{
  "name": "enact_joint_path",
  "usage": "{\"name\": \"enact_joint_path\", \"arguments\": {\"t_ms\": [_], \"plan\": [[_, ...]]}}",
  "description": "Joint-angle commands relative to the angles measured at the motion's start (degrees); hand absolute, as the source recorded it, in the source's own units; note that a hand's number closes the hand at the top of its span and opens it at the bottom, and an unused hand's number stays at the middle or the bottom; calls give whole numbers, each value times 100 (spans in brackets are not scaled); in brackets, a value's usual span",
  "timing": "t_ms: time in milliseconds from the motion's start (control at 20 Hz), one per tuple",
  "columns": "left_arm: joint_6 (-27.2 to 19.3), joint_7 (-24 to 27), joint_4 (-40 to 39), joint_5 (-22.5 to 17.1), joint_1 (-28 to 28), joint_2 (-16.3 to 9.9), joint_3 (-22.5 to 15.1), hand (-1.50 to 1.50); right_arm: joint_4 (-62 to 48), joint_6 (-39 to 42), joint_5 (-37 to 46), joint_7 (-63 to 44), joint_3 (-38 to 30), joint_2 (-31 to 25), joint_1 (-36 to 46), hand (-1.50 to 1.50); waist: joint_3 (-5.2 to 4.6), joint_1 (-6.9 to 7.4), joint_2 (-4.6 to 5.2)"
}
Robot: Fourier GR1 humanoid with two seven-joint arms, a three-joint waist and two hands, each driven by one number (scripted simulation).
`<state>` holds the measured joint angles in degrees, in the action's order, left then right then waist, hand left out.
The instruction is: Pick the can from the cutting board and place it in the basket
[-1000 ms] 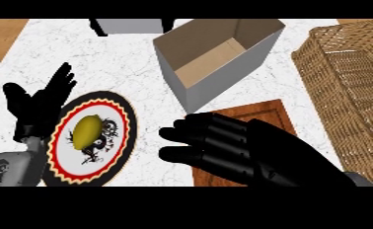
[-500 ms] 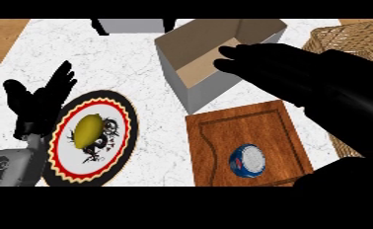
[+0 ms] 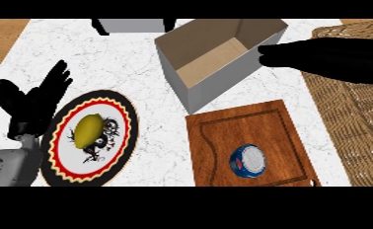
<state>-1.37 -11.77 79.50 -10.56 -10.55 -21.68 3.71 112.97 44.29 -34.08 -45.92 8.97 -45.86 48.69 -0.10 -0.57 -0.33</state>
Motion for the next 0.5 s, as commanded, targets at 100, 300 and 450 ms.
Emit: {"name": "enact_joint_path", "arguments": {"t_ms": [100, 300, 450], "plan": [[118, -99, 263, 1, 159, -53, 80, 0, -157, 814, -751, 422, -1167, -628, -929, -150, 15, 12, 15], [1, -437, 138, 55, -264, 12, 140, 0, 198, 391, -77, 643, -1334, 104, -1419, -150, 12, 38, 29], [-129, 26, -74, 328, -173, 354, -58, 0, 685, 845, 791, 1192, -1460, 656, -2416, -150, 15, 24, 35]]}}
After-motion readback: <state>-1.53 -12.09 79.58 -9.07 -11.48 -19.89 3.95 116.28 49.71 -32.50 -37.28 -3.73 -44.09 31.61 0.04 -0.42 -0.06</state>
